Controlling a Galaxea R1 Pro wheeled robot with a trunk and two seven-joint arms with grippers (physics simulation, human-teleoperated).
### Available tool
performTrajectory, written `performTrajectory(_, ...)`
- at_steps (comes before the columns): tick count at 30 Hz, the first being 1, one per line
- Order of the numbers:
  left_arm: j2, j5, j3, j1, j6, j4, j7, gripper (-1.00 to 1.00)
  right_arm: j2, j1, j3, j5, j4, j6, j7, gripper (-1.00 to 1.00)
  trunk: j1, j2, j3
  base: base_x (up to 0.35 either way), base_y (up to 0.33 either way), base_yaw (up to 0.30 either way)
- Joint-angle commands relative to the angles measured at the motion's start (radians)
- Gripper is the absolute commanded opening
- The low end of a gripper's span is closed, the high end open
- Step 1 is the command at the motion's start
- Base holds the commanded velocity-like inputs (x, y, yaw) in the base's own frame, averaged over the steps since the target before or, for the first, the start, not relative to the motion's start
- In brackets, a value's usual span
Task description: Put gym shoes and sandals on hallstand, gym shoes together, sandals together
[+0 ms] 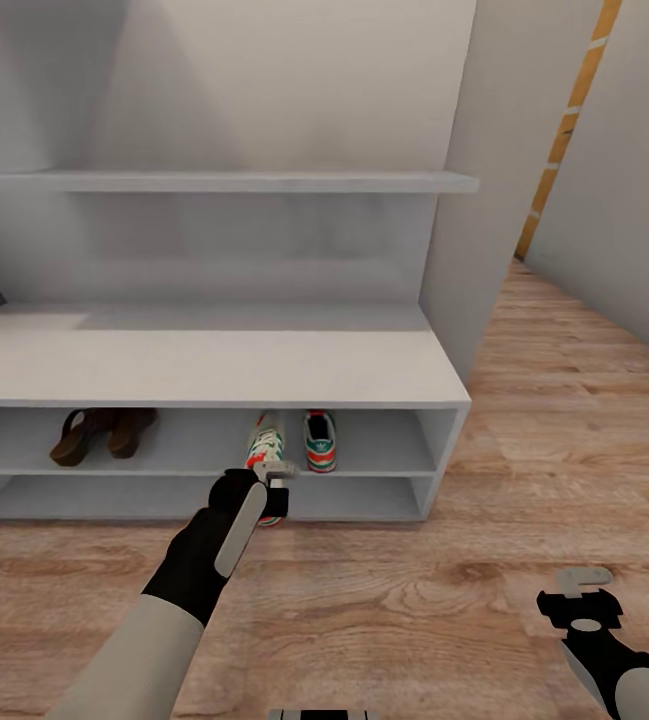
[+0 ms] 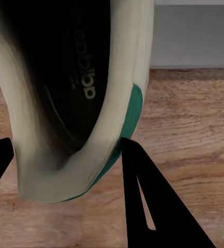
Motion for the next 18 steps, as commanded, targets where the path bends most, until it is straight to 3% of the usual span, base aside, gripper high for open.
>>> performTrajectory(1, 0.0, -0.003, 0.0, 0.0, 0.001, 0.0, -0.002, -1.0, 0.0, 0.0, 0.0, 0.0, 0.0, 0.0, 0.0, 1.0, 0.0, 0.0, 0.0, 0.067, 0.0, 0.0)
performTrajectory(18, 0.0, -0.003, -0.001, 0.0, 0.001, 0.001, -0.002, -1.0, 0.003, 0.0, 0.0, -0.001, 0.001, 0.0, 0.0, 1.0, 0.0, 0.0, 0.0, 0.122, 0.0, 0.0)
